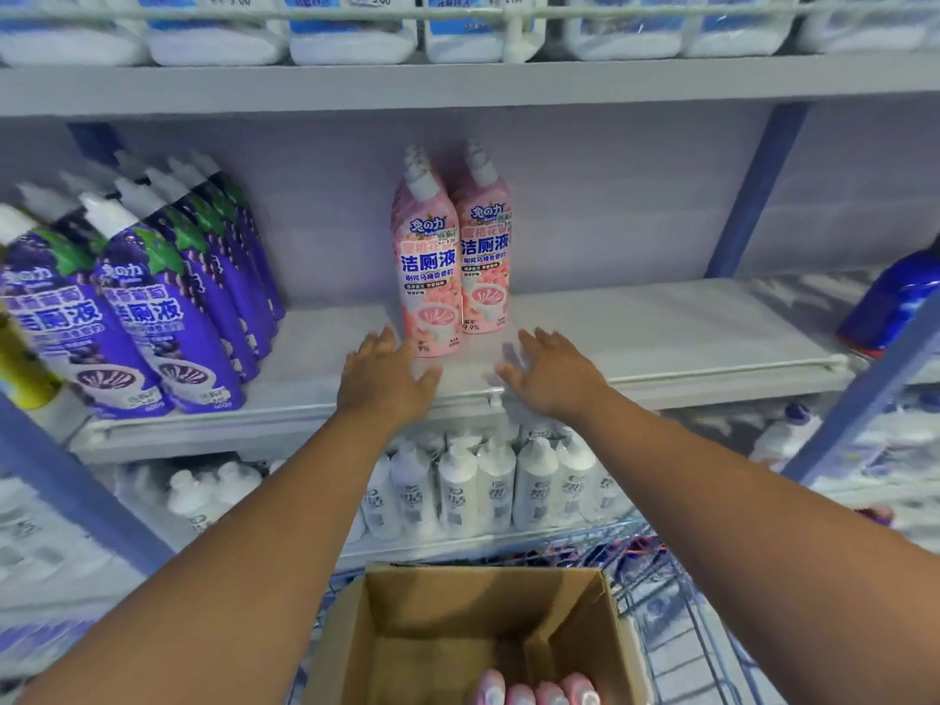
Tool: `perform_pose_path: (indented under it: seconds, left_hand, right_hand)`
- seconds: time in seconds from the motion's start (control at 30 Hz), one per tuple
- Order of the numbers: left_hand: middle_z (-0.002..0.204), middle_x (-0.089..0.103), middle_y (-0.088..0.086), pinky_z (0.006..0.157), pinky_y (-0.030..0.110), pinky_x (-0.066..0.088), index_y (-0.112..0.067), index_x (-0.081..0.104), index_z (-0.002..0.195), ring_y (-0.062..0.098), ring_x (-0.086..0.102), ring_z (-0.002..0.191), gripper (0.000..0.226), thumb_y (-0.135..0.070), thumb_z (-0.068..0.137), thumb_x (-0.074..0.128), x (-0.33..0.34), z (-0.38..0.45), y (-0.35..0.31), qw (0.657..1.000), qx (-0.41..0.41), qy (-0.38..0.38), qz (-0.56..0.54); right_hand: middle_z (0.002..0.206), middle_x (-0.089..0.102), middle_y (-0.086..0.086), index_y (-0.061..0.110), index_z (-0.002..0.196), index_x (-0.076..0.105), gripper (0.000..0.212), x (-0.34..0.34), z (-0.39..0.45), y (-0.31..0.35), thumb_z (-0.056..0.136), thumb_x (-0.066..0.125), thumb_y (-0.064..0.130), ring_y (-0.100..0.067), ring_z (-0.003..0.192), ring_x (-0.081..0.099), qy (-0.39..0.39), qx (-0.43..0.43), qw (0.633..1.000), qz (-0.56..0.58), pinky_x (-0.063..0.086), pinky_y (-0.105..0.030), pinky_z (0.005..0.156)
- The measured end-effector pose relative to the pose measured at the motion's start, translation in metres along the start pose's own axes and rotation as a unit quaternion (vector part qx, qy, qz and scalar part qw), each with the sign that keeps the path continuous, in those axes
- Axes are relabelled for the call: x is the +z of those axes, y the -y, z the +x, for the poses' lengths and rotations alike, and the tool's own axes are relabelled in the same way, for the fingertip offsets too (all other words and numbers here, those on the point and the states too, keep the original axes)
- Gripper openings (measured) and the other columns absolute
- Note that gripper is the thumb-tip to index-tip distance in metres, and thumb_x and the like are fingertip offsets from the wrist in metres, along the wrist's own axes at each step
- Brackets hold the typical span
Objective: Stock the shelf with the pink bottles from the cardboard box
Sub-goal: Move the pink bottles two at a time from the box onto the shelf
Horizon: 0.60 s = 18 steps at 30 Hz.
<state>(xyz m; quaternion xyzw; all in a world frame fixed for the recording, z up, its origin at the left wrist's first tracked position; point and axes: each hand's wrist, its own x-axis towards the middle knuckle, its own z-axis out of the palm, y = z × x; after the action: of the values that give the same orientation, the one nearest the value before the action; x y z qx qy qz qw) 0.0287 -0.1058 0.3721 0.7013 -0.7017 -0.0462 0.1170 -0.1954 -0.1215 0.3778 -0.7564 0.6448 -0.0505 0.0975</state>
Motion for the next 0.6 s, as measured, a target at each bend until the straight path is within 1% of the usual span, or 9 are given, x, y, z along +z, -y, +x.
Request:
perform_pose_path:
  seconds: [0.03, 0.1, 0.17, 0.27, 0.33, 0.43, 0.5, 0.6]
  left_hand:
    - [0.168, 0.010, 0.008, 0.124, 0.045, 0.009, -0.029, 0.022, 0.159, 0.028, 0.007, 0.154, 0.071, -0.062, 0.098, 0.035, -0.001, -0.011, -0.004, 1.000, 0.004, 0.005, 0.010]
    - [0.168, 0.008, 0.005, 0.125, 0.043, 0.005, -0.029, 0.021, 0.159, 0.025, 0.004, 0.155, 0.071, -0.062, 0.098, 0.034, 0.000, -0.035, -0.012, 1.000, 0.001, 0.006, 0.016]
    - [0.168, 0.011, 0.006, 0.124, 0.043, 0.007, -0.027, 0.025, 0.158, 0.026, 0.008, 0.154, 0.069, -0.061, 0.098, 0.037, 0.004, -0.064, -0.021, 1.000, -0.001, -0.011, 0.018]
    - [0.167, 0.015, 0.007, 0.124, 0.043, 0.011, -0.026, 0.030, 0.156, 0.027, 0.011, 0.154, 0.067, -0.057, 0.098, 0.043, 0.014, -0.108, -0.034, 1.000, -0.005, -0.019, 0.006]
    - [0.166, 0.017, 0.007, 0.124, 0.043, 0.013, -0.024, 0.033, 0.156, 0.027, 0.012, 0.154, 0.067, -0.056, 0.098, 0.045, 0.023, -0.134, -0.040, 1.000, -0.011, -0.019, -0.006]
    - [0.166, 0.018, 0.008, 0.123, 0.045, 0.016, -0.024, 0.032, 0.155, 0.028, 0.014, 0.153, 0.068, -0.059, 0.098, 0.044, 0.041, -0.167, -0.047, 1.000, -0.016, -0.010, 0.000]
    - [0.167, 0.017, 0.006, 0.123, 0.043, 0.017, -0.026, 0.030, 0.156, 0.027, 0.013, 0.154, 0.068, -0.058, 0.098, 0.043, 0.052, -0.185, -0.050, 1.000, -0.029, 0.009, 0.002]
    - [0.168, 0.012, 0.002, 0.124, 0.041, 0.014, -0.029, 0.024, 0.158, 0.024, 0.009, 0.154, 0.069, -0.059, 0.098, 0.043, 0.073, -0.206, -0.050, 0.998, -0.035, 0.041, -0.039]
  right_hand:
    - [0.166, 0.015, -0.009, 0.017, 0.159, 0.015, 0.076, 0.002, -0.010, -0.003, 0.099, 0.029, 0.062, -0.029, 0.153, 0.011, -0.001, -0.004, 1.000, -0.004, 0.020, -0.048, 0.122]
    - [0.166, 0.016, -0.010, 0.017, 0.158, 0.017, 0.075, 0.007, -0.032, -0.007, 0.099, 0.029, 0.062, -0.030, 0.153, 0.012, -0.015, -0.022, 1.000, -0.014, 0.019, -0.047, 0.122]
    - [0.166, 0.015, -0.010, 0.016, 0.158, 0.017, 0.074, 0.012, -0.058, -0.012, 0.100, 0.031, 0.059, -0.031, 0.153, 0.010, -0.023, -0.038, 0.999, -0.018, 0.017, -0.048, 0.122]
    - [0.168, 0.003, -0.008, 0.019, 0.160, 0.011, 0.076, 0.027, -0.097, -0.023, 0.100, 0.032, 0.061, -0.030, 0.154, 0.000, -0.025, -0.059, 0.998, -0.019, 0.012, -0.047, 0.124]
    - [0.168, 0.002, -0.007, 0.019, 0.160, 0.010, 0.076, 0.040, -0.120, -0.030, 0.100, 0.033, 0.060, -0.029, 0.154, -0.001, -0.013, -0.074, 0.997, -0.013, 0.009, -0.045, 0.124]
    - [0.168, 0.000, -0.005, 0.020, 0.160, 0.007, 0.075, 0.064, -0.152, -0.038, 0.101, 0.034, 0.058, -0.027, 0.155, -0.004, 0.017, -0.086, 0.996, -0.013, 0.010, -0.044, 0.124]
    - [0.168, -0.001, -0.003, 0.022, 0.160, 0.005, 0.075, 0.083, -0.168, -0.042, 0.101, 0.034, 0.058, -0.026, 0.155, -0.005, 0.040, -0.087, 0.995, -0.011, 0.011, -0.045, 0.124]
    - [0.168, -0.001, -0.002, 0.024, 0.160, 0.004, 0.076, 0.110, -0.184, -0.046, 0.100, 0.035, 0.058, -0.025, 0.155, -0.006, 0.071, -0.081, 0.994, 0.008, 0.009, -0.046, 0.125]
